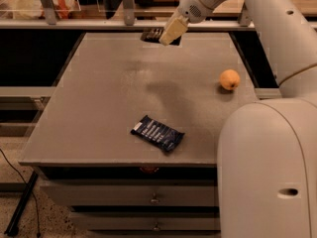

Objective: Move rxbar chocolate near rxbar blueberry

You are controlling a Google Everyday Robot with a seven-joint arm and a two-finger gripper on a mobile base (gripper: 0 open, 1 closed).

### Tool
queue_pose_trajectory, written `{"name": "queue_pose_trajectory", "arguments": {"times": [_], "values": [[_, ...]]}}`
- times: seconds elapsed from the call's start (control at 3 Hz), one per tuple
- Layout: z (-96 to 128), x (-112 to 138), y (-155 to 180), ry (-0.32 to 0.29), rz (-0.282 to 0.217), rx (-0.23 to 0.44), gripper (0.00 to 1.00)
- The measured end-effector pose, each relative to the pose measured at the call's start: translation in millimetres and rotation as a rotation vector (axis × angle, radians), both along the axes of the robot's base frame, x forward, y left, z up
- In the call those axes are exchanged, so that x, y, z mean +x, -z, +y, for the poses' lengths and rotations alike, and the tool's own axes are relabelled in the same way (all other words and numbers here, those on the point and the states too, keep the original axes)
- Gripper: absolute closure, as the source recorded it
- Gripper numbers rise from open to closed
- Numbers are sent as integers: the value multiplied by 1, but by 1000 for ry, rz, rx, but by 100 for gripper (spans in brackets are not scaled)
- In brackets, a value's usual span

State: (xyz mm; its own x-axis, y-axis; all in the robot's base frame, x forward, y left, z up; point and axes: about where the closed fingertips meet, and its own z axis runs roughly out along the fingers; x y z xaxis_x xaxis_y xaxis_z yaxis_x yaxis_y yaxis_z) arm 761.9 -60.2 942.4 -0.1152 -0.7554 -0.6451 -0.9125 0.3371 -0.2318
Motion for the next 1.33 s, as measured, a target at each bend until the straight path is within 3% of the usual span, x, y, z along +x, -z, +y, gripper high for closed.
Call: {"name": "queue_pose_trajectory", "arguments": {"times": [0.33,1.0,1.33], "values": [[0,-26,-9,-57,10,-21,100],[25,-102,-7,-264,71,-37,100],[43,-140,-3,-344,96,-13,100]]}}
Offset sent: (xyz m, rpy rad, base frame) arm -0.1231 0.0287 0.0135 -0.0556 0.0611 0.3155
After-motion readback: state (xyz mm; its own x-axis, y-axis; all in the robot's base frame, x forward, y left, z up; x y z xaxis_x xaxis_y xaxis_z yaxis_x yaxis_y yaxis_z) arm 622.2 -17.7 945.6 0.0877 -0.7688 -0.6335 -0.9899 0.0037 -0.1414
